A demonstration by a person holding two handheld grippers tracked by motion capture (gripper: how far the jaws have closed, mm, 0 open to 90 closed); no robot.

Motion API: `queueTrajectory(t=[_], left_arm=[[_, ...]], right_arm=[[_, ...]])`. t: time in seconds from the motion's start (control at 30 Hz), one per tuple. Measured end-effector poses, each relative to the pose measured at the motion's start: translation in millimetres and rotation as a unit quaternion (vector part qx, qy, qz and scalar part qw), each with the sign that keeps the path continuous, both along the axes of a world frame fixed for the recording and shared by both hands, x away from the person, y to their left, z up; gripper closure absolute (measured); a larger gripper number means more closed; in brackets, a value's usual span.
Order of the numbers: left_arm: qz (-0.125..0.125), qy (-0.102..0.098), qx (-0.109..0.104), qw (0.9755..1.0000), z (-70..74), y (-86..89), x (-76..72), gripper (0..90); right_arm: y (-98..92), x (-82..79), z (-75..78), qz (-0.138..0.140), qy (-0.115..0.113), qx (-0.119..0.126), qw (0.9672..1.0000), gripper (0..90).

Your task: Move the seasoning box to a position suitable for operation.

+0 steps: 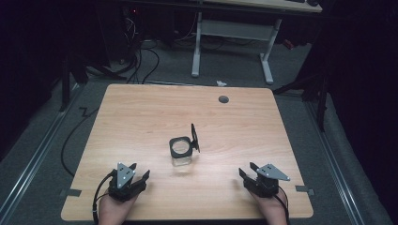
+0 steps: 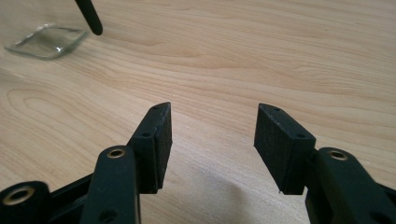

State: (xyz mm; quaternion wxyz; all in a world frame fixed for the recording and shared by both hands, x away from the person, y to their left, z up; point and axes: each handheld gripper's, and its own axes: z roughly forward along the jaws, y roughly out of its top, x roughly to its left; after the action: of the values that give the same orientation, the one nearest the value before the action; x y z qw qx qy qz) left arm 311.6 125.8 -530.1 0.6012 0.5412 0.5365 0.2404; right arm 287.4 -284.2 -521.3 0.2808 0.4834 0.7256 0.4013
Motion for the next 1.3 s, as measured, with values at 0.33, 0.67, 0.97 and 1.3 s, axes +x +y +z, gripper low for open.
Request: queueTrajectory(t=[0.33, 0.67, 0.97, 1.3], left_arm=[[-0.006, -0.003, 0.003, 1.0, -0.7, 2.1, -2.6, 61.7], [-0.019, 0.021, -0.009, 0.9996, -4.4, -8.4, 1.4, 77.0], [-0.042, 0.03, 0.001, 0.9987, 1.2, -40.5, 11.3, 90.0], [-0.036, 0.033, -0.016, 0.9987, 5.8, -58.4, 32.9, 90.0]], right_arm=[[5.4, -3.4, -0.8, 0.02, -0.038, 0.004, 0.9991, 46.5], [6.0, 0.2, -3.4, 0.018, -0.017, -0.001, 0.9997, 42.4], [12.4, 0.8, -5.2, 0.03, 0.012, 0.015, 0.9993, 46.0], [10.7, -0.9, -1.9, 0.042, 0.0, 0.023, 0.9988, 53.7]])
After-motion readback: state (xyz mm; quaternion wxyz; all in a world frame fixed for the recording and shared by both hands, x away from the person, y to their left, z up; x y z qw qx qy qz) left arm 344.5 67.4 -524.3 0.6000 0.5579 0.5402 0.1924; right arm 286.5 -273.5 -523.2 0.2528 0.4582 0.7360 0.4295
